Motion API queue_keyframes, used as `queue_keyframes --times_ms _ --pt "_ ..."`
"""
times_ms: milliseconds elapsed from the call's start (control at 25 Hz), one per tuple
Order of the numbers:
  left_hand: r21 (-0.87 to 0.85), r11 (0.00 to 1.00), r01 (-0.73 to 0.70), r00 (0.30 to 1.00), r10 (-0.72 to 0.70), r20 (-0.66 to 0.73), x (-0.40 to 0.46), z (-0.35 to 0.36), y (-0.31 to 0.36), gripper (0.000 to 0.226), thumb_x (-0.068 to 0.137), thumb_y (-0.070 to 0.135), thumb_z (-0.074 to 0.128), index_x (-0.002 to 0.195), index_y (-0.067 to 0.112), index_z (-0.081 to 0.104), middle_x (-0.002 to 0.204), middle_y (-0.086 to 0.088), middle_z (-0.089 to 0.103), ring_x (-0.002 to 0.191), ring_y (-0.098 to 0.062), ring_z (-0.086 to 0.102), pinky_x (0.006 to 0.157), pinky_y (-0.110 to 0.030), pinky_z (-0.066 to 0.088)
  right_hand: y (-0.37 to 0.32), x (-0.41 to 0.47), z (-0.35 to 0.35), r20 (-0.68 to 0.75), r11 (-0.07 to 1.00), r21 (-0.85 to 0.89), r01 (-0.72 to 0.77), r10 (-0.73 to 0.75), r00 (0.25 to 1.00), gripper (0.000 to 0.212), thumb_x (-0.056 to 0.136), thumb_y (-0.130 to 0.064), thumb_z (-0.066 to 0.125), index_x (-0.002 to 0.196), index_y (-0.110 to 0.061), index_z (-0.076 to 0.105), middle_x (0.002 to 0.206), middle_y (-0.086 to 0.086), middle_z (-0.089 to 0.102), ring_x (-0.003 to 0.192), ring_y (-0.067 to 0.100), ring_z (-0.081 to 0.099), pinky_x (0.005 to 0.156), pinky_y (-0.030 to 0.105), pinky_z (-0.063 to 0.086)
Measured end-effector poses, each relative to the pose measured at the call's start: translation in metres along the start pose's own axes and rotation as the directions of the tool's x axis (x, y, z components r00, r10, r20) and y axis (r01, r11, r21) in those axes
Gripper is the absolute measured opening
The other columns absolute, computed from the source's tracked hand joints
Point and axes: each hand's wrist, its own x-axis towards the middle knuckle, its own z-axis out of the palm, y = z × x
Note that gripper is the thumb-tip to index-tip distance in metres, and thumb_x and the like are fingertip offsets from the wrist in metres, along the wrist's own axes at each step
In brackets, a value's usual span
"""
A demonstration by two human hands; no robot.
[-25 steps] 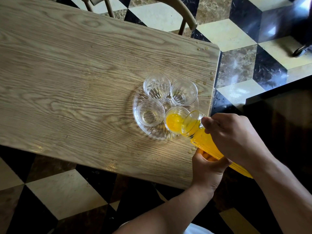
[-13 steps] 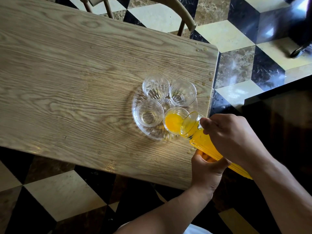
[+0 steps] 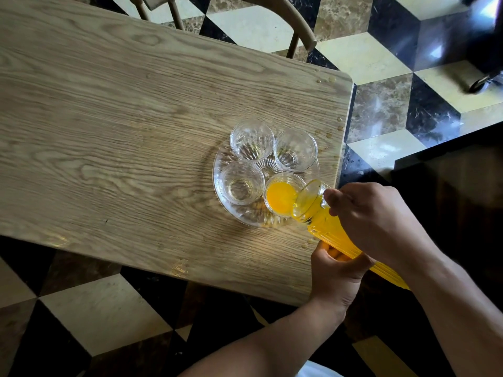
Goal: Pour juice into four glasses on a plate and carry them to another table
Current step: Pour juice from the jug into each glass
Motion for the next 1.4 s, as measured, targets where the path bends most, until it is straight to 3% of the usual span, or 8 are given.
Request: queue_keyframes --times_ms 520,760,920,1040,1160,1280,1400 --pt "-0.007 1.000 0.024 1.000 -0.024 0.003 0.003 -0.001 -0.003 0.035 0.067 0.003 0.091 0.093 0.014 0.071 0.083 -0.004 0.074 0.080 -0.018 0.057 0.074 -0.033 0.052 -0.003 0.003 0.000 0.003 1.000 -0.014 -0.020 0.020 1.000 0.051 0.099 -0.049 0.051 0.078 -0.008 0.072 0.070 0.011 0.069 0.065 0.032 0.064 0.064 0.045 0.057" --pt "0.015 0.999 0.047 0.999 -0.047 0.012 0.003 -0.004 -0.001 0.035 0.072 -0.008 0.087 0.097 0.009 0.069 0.080 0.002 0.076 0.072 -0.010 0.062 0.070 -0.028 0.055 -0.005 0.003 0.001 0.002 1.000 -0.014 -0.027 0.027 1.000 0.051 0.098 -0.050 0.050 0.076 -0.009 0.071 0.067 0.012 0.067 0.062 0.032 0.063 0.061 0.043 0.054" --pt "0.027 0.998 0.047 0.999 -0.048 0.012 0.006 -0.008 0.002 0.039 0.073 -0.011 0.087 0.106 -0.003 0.067 0.083 0.001 0.077 0.073 -0.009 0.066 0.071 -0.026 0.057 -0.006 0.002 -0.001 0.004 1.000 0.000 -0.010 0.010 1.000 0.050 0.099 -0.048 0.051 0.077 -0.007 0.072 0.064 0.013 0.064 0.059 0.033 0.060 0.057 0.039 0.049" --pt "0.034 0.998 0.050 0.999 -0.051 0.019 0.008 -0.011 0.007 0.039 0.071 -0.010 0.088 0.100 0.001 0.064 0.075 0.004 0.075 0.066 -0.006 0.063 0.063 -0.022 0.054 -0.009 -0.001 -0.002 -0.015 1.000 0.023 0.007 -0.006 1.000 0.049 0.099 -0.046 0.051 0.077 -0.006 0.071 0.059 0.011 0.061 0.056 0.031 0.057 0.054 0.036 0.044" --pt "0.029 0.999 0.024 0.999 -0.025 0.045 0.008 -0.013 0.013 0.043 0.067 -0.006 0.091 0.098 0.005 0.063 0.073 0.008 0.075 0.063 -0.003 0.064 0.060 -0.019 0.053 -0.010 -0.005 -0.004 -0.040 0.997 0.073 0.010 -0.007 0.999 0.046 0.100 -0.043 0.054 0.074 -0.009 0.071 0.051 0.002 0.055 0.047 0.016 0.051 0.050 0.031 0.037" --pt "0.041 0.999 0.014 0.997 -0.017 0.072 0.010 -0.016 0.017 0.043 0.072 -0.018 0.083 0.103 0.005 0.065 0.078 0.008 0.077 0.069 -0.002 0.068 0.065 -0.019 0.055 -0.012 -0.008 -0.005 -0.078 0.994 0.107 0.012 -0.004 0.997 0.043 0.100 -0.042 0.055 0.071 -0.014 0.071 0.045 -0.005 0.055 0.046 0.004 0.054 0.047 0.027 0.032" --pt "0.084 0.996 0.020 0.995 -0.028 0.095 0.010 -0.021 0.024 0.042 0.073 -0.022 0.080 0.101 0.004 0.062 0.071 0.012 0.074 0.062 0.002 0.065 0.060 -0.016 0.053 -0.017 -0.010 -0.005 -0.085 0.991 0.136 -0.013 0.025 0.996 0.042 0.101 -0.041 0.055 0.072 -0.015 0.071 0.049 -0.029 0.058 0.048 -0.004 0.055 0.046 0.025 0.030"
